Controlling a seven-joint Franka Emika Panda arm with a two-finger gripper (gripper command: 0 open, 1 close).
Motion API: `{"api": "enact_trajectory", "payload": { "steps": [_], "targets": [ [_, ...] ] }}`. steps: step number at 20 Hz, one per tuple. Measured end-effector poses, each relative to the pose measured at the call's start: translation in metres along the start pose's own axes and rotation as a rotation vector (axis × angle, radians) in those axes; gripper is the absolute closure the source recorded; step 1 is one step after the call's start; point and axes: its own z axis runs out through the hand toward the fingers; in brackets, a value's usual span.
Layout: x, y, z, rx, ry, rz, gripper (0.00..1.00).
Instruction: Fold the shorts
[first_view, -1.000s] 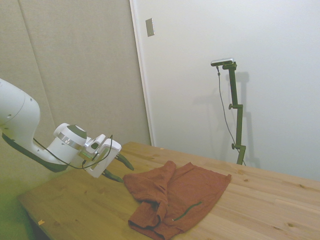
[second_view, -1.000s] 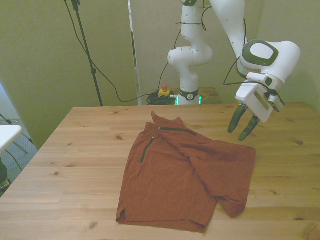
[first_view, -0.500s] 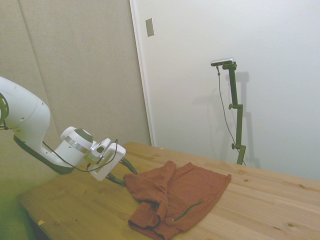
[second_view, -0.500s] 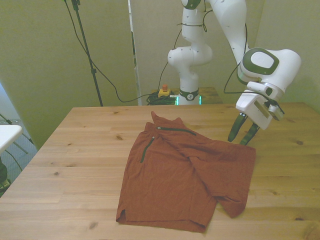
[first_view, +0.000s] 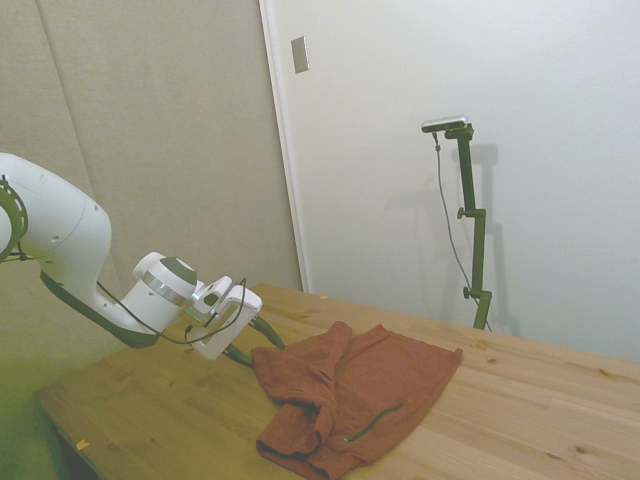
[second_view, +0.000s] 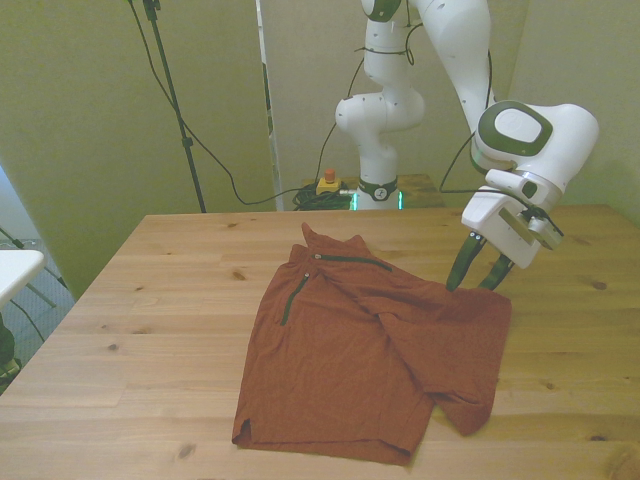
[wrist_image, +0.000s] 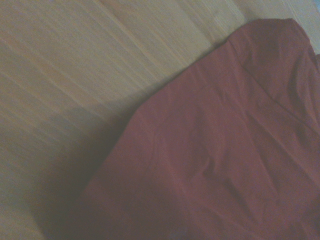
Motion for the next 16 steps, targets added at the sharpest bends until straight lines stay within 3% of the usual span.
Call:
{"api": "enact_trajectory", "payload": {
  "steps": [16],
  "targets": [
    [-0.006,0.000,0.012,-0.002,-0.016,0.003,1.00]
  ]
}}
